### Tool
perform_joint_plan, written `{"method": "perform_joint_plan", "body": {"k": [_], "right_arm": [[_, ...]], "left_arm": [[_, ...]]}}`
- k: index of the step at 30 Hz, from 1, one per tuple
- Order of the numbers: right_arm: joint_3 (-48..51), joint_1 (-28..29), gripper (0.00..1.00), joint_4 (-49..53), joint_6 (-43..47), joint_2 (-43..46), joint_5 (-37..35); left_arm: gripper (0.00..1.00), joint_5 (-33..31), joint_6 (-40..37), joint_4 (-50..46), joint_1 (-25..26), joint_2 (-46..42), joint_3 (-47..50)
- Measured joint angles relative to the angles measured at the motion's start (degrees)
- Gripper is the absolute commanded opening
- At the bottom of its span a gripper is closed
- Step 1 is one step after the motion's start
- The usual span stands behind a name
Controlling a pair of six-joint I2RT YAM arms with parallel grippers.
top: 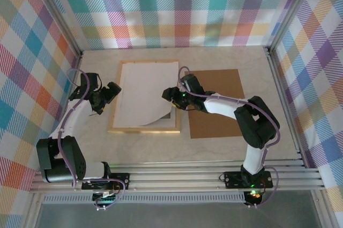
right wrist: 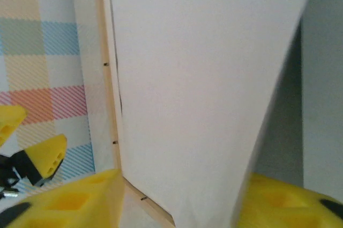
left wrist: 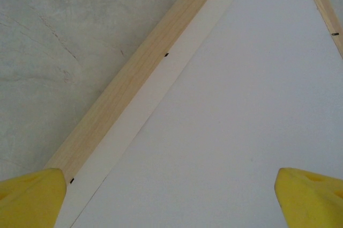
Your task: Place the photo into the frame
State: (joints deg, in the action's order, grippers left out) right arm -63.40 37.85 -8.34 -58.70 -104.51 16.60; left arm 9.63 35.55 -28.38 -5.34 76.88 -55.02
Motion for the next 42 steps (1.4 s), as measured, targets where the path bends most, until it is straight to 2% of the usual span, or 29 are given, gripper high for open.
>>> {"method": "perform_joint_plan", "body": {"k": [8, 14, 15, 17, 19, 21, 24, 31, 37, 42], "right_arm": [[-1.2, -2.3, 0.66, 2.0, 3.3, -1.9, 1.7], [-7.7, -3.9, 0.64, 3.1, 7.2, -7.7, 2.9], [-9.0, -4.2, 0.61, 3.2, 7.8, -8.7, 3.1], [-11.4, -4.6, 0.49, 3.5, 8.9, -10.2, 3.5], [-13.5, -5.0, 0.29, 4.0, 10.2, -11.3, 4.0], [-15.0, -5.2, 0.14, 5.0, 10.6, -11.8, 4.1], [-16.0, -5.4, 0.00, 6.3, 10.7, -11.6, 4.7], [-17.2, -5.5, 0.00, 8.7, 9.8, -9.0, 6.3], [-24.7, -4.7, 0.00, 8.5, 8.1, -7.1, 10.0], [-31.1, -2.9, 0.00, 7.0, 6.6, -7.0, 12.4]], "left_arm": [[1.00, 0.0, -0.3, 0.0, 0.0, 0.0, 0.0], [1.00, 0.0, -0.5, 0.0, 0.0, 0.0, -0.2], [1.00, 0.0, -0.5, 0.0, 0.0, 0.0, -0.3], [1.00, 0.0, -0.5, 0.0, 0.0, 0.0, -0.3], [1.00, 0.0, -0.5, 0.0, 0.0, 0.0, -0.3], [1.00, 0.0, -0.5, 0.0, 0.0, 0.0, -0.3], [1.00, -0.1, -0.5, 0.0, 0.0, 0.0, -0.3], [1.00, 0.0, -0.5, 0.0, -0.5, 0.0, -0.4], [1.00, 0.4, -1.0, -1.8, -3.8, 0.0, -2.7], [1.00, 0.4, -2.4, -3.7, -4.2, 0.4, -7.7]]}}
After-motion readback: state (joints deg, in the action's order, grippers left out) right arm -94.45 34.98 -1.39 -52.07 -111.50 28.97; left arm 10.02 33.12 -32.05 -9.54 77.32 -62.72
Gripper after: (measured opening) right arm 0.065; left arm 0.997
